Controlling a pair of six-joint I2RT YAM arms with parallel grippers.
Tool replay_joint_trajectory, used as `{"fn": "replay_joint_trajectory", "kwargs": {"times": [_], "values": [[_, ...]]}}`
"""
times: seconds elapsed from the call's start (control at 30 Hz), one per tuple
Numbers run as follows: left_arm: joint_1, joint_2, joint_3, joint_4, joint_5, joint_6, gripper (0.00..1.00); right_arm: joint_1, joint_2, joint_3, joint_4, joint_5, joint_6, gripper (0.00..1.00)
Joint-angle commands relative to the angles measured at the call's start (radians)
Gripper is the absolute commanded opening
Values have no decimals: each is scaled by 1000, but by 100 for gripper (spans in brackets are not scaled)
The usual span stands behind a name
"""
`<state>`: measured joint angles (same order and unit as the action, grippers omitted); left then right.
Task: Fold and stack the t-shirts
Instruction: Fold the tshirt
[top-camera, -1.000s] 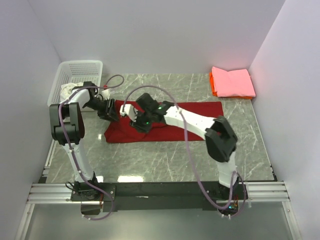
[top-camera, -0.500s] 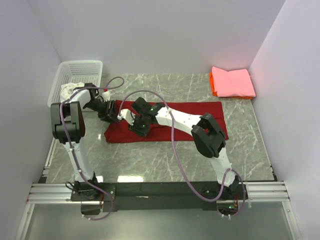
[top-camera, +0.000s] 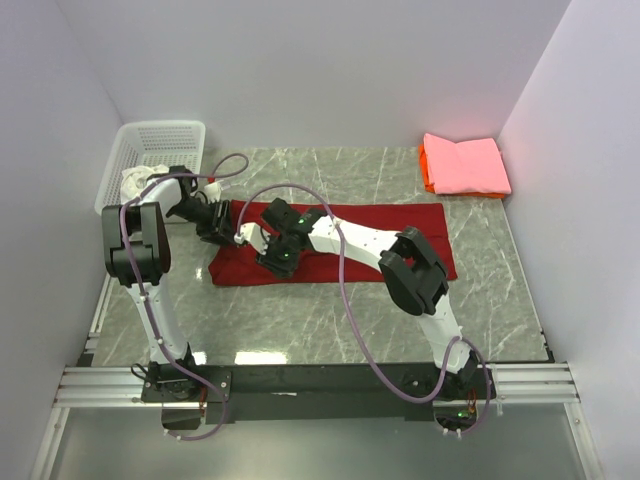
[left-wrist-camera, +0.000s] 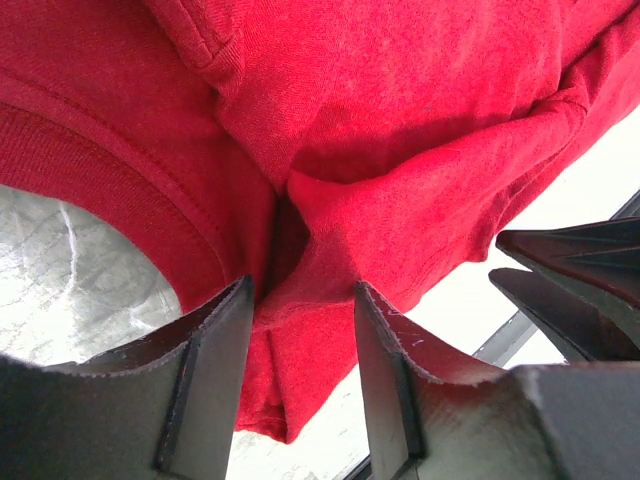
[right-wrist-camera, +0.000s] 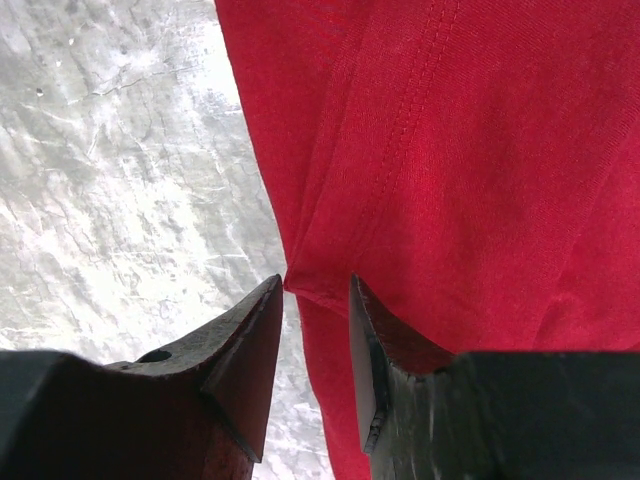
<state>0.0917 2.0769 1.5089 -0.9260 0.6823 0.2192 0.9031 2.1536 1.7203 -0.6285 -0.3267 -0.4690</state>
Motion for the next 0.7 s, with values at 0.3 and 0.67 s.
{"fn": "replay_joint_trajectory", "kwargs": {"times": [0.3, 0.67], "values": [[-6, 3, 31, -11, 3, -9, 52, 8, 34, -22, 18, 11, -13, 41], [-6, -8, 30, -31, -3, -1, 45, 3, 19, -22, 44, 38, -6, 11]]}}
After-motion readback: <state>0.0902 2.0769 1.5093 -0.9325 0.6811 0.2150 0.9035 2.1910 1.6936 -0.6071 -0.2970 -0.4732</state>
